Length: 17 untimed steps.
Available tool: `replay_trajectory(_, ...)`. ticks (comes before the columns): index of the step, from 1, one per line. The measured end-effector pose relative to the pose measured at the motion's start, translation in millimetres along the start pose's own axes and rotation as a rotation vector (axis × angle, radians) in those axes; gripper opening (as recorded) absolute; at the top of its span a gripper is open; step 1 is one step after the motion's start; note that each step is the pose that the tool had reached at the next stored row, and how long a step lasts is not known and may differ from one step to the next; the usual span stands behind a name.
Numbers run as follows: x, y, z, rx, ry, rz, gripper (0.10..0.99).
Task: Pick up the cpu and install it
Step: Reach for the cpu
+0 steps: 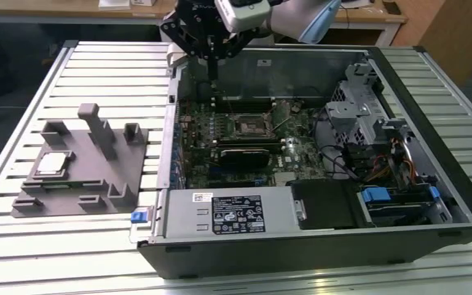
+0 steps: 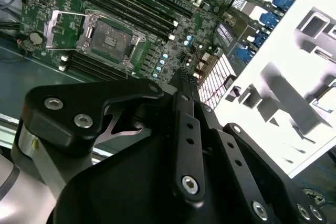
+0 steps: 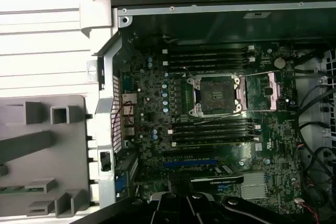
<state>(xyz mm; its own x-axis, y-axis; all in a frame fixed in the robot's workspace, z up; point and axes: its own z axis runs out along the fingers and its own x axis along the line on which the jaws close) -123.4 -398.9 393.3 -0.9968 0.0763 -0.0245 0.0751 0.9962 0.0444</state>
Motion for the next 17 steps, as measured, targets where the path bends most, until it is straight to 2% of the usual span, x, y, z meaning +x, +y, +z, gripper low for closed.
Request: replay_trajectory(17,9.6,-0.8,0.4,0.0,0.0,0.0,0.106)
